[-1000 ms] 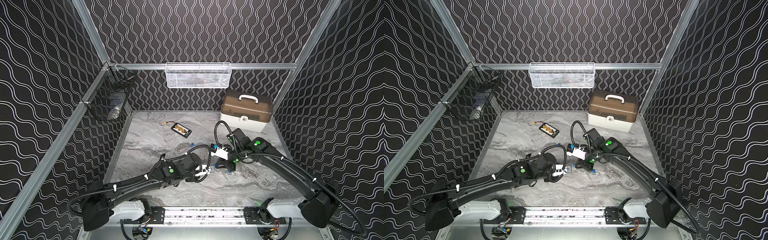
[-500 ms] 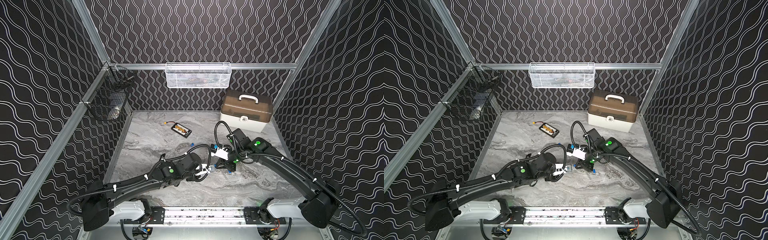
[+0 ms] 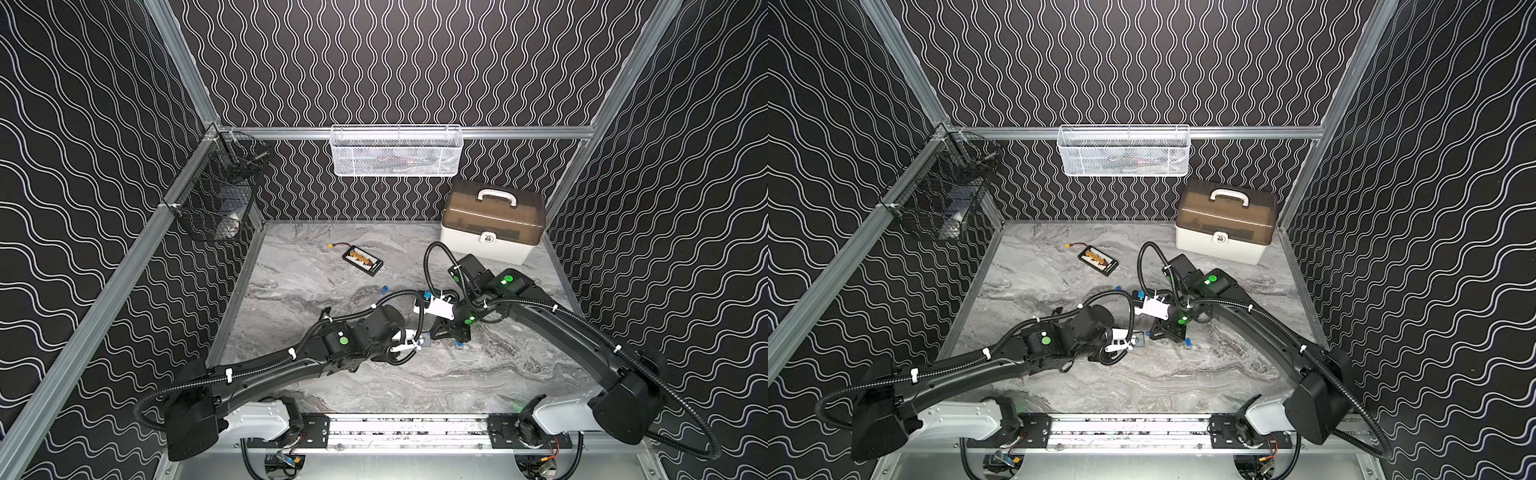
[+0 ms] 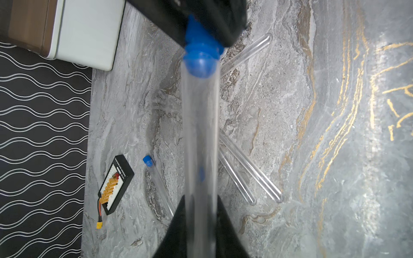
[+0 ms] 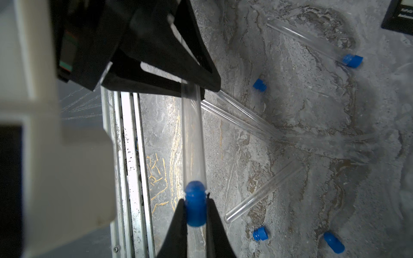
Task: Insert stoppers into test tubes
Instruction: Insert the stopper into the test tube.
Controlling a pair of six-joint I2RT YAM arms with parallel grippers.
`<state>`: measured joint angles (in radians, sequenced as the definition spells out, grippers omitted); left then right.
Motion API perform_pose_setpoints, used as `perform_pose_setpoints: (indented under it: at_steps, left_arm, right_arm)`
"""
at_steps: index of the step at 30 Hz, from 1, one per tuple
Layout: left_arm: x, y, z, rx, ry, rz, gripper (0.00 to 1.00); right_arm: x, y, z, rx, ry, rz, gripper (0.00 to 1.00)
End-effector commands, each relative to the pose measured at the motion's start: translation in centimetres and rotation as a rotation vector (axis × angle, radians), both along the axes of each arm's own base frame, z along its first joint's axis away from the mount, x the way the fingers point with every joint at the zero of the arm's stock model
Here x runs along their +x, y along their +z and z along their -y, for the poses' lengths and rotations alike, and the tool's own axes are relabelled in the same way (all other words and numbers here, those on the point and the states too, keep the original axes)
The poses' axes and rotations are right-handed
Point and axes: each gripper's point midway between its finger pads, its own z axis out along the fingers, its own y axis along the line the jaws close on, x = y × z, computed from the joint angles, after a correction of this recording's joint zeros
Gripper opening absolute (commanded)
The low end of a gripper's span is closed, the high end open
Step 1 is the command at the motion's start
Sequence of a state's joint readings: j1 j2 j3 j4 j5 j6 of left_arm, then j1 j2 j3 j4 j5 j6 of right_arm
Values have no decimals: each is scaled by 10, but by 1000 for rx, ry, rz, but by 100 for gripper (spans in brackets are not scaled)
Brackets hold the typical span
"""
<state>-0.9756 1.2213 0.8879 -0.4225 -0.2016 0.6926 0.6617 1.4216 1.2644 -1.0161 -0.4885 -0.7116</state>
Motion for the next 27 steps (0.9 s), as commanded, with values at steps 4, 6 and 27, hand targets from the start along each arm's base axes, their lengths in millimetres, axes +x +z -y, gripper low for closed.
perform_pose_setpoints:
  at_steps: [4,6,27]
  left_arm:
    - [-13,21,23,-35,-202,62,0]
    - [-15,22,25,-31,-220,65,0]
    - [-26,47,48,-153,-284,80,0]
  right_arm:
    - [8,16,-27,118,56,-4,5]
    - [11,20,-32,138,56,-12,4]
    - [19,48,-73,362,31,-113,0]
